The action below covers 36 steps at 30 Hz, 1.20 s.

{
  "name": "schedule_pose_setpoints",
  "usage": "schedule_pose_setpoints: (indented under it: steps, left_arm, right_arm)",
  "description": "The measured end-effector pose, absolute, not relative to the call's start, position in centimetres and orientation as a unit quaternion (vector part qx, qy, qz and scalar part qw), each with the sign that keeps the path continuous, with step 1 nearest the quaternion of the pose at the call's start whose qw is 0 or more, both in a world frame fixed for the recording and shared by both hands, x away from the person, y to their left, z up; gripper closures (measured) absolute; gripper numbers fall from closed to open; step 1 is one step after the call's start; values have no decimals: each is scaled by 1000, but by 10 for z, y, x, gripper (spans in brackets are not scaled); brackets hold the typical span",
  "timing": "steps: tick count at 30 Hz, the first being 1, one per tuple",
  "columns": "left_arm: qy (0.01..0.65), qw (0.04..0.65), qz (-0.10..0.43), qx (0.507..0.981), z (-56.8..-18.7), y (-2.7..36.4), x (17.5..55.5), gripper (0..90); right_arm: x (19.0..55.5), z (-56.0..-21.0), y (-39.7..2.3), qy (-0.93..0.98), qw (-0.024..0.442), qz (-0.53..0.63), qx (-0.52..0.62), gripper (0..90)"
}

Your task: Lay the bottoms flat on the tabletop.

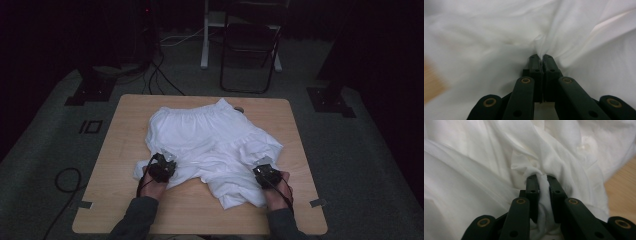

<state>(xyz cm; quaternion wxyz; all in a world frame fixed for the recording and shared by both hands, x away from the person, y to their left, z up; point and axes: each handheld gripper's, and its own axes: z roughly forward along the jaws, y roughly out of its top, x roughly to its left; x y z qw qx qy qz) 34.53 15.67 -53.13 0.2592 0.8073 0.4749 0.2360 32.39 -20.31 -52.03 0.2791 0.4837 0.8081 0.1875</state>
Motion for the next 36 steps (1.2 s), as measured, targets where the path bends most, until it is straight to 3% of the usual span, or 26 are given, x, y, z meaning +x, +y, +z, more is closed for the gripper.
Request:
schedule_pose_setpoints:
  steps: [10,22,29,31,33,36]
  left_arm:
    - [504,275,239,783,-534,196,333,882]
    - [553,246,265,750,-532,244,324,883]
    - [613,197,312,699,-533,269,341,883]
    - [640,221,289,676,-530,281,346,881]
    - [633,229,290,680,-527,282,348,865]
    - [627,243,288,681,-523,276,347,753]
  right_arm:
    - [297,-517,-255,767,278,187,547,826]
    - [272,-514,-286,738,269,191,588,834]
    - [269,-515,-289,729,299,158,595,866]
    - [268,-517,-298,721,278,178,609,856]
    - [266,-517,-299,725,271,189,605,842]
    - [268,-514,-291,729,267,216,593,798]
